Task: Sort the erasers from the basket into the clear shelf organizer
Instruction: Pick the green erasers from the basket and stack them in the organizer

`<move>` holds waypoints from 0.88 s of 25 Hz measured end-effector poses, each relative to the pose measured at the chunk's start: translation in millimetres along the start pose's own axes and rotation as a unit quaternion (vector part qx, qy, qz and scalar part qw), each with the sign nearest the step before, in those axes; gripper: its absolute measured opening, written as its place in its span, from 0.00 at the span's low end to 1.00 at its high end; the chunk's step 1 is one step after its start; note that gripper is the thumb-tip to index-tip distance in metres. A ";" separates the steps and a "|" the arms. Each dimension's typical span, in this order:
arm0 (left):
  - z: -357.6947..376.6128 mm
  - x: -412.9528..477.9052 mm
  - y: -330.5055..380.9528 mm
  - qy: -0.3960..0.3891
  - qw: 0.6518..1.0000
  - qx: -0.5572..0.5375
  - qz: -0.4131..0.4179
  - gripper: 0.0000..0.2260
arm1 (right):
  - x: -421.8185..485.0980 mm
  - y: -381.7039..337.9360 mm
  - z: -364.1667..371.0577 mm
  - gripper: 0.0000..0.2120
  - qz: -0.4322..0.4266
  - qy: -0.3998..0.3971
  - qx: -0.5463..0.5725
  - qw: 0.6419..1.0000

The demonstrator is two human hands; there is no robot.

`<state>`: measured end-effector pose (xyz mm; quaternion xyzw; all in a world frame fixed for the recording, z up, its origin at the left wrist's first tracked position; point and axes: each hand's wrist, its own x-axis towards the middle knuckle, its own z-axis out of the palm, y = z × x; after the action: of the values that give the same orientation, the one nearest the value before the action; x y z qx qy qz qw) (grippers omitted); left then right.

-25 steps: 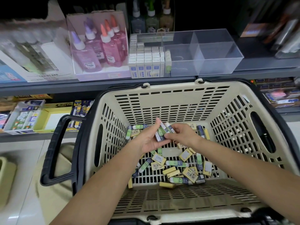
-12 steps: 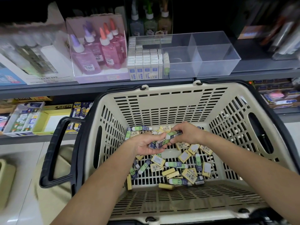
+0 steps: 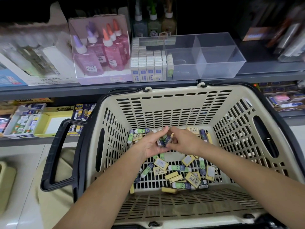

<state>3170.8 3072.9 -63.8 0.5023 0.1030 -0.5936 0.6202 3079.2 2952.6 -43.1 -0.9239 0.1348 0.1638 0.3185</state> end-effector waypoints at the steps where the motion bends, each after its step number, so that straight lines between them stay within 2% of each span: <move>1: -1.9 1.2 0.2 0.016 1.000 0.006 0.002 0.16 | -0.8 0.5 -3.4 0.15 0.003 -0.014 0.007 1.000; 3: -8.6 4.6 1.8 0.053 0.998 0.013 0.003 0.11 | -1.9 5.6 -13.2 0.12 0.034 -0.022 0.054 0.998; 5: -14.9 6.9 2.4 0.076 0.997 0.027 -0.001 0.11 | -4.5 16.4 -14.5 0.10 0.064 -0.055 0.045 0.995; 9: -18.0 9.0 -4.6 0.051 0.993 0.102 -0.026 0.09 | -15.4 27.6 15.3 0.15 0.052 -0.180 -0.104 0.977; 11: -17.9 10.4 -6.7 0.056 0.991 0.117 -0.033 0.11 | -15.9 28.8 29.5 0.17 0.039 -0.197 -0.177 0.963; 13: -18.2 11.2 -6.8 0.061 0.990 0.122 -0.032 0.13 | -13.4 29.3 36.1 0.14 0.032 -0.201 -0.204 0.958; 16: -20.1 10.6 -6.5 0.062 0.990 0.120 -0.028 0.16 | -8.5 31.6 25.9 0.07 0.063 -0.200 -0.103 0.972; 18: -19.4 11.8 -6.0 0.079 0.991 0.103 -0.014 0.21 | -4.3 34.0 7.3 0.04 0.110 -0.145 0.023 0.983; 20: -15.3 13.4 -7.0 0.098 0.993 0.068 0.007 0.25 | -1.2 33.2 -5.8 0.04 0.149 -0.057 0.171 0.972; 22: -5.9 12.0 -9.2 0.069 0.997 0.039 0.009 0.25 | -0.1 24.7 -4.5 0.05 0.153 -0.024 0.268 0.951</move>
<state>3169.1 3071.6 -79.9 0.5664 0.1177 -0.5558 0.5970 3071.3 2931.0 -53.3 -0.7688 0.3056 0.1901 0.5285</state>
